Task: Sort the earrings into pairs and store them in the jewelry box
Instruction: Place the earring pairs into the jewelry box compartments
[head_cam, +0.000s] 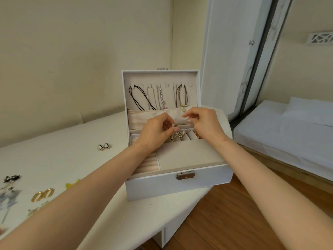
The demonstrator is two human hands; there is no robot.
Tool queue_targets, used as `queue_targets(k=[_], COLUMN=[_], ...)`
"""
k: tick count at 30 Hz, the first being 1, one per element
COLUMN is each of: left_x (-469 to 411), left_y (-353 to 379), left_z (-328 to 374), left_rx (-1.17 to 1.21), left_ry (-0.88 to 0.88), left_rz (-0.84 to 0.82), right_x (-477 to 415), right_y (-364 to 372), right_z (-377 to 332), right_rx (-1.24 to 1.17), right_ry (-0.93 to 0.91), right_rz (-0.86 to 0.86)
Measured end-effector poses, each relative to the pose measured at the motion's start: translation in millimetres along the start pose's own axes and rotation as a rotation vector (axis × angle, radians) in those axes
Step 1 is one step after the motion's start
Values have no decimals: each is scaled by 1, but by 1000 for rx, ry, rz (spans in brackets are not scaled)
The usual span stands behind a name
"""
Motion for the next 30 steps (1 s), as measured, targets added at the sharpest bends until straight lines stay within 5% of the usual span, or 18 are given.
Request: queue_targets(k=[3,7,12,17,30], left_x=[-1,-1,0,0,-2], left_y=[-1,-6,-1,-3,0], left_z=[0,-4,-1,-1,4], left_rx=[18,121,255,112,48], left_ry=[5,-43,-17,20,69], left_rz=[24,82,4,32,-12], right_x=[7,17,13,7,12], right_y=[1,16,11,-3,5], right_z=[-15,-31,-31,-8,-20], right_rx=[-240,-254,-194,-248,-493], right_ry=[-72,-134,-165,-6,-77], right_rz=[-78,-278,-176,-26,-165])
Point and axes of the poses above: each hand's wrist, its own x-axis away from the middle knuckle, its own y-axis out of the palm, z = x × y, the point moved 7 cm from there along -x, towards the middle knuckle, and after that the axes turned 6 degrees about -z, right-handed, at the moved point
